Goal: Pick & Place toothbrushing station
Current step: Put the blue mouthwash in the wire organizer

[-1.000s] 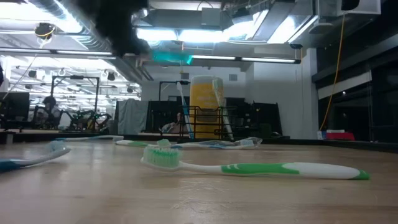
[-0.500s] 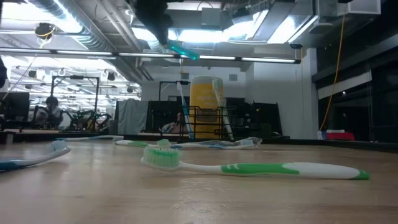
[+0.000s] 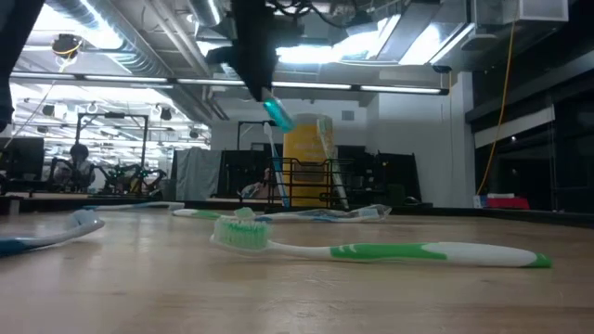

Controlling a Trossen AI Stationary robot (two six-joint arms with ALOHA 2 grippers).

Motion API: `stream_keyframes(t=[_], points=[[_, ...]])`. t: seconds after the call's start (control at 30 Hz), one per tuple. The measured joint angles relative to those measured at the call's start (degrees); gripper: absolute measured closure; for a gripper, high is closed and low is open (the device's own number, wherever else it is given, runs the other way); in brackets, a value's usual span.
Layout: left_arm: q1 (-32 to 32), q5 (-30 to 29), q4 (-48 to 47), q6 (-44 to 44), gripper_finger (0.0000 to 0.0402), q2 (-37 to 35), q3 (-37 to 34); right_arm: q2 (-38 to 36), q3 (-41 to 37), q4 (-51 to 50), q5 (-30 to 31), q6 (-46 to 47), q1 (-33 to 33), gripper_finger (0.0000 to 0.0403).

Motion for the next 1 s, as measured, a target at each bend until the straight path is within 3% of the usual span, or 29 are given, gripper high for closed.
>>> stream_keyframes(t=[0.27,0.63,1.0], points=[[0.63,-8.51,11.44,9.05,0.0314,2.89,0.00,0.00,0.00,0.35,-3.23,-0.56,-0.02,0.0257],[-0.69,-9.19,11.64,13.70,0.0314,4.13,0.00,0.00,0.00,0.57,-5.77,-0.37,-0.01,0.0257],[1.93,-6.42,16.62,22.99,0.0314,4.73,0.00,0.00,0.00,0.59,-7.94,-1.88,-0.02,0.0257]])
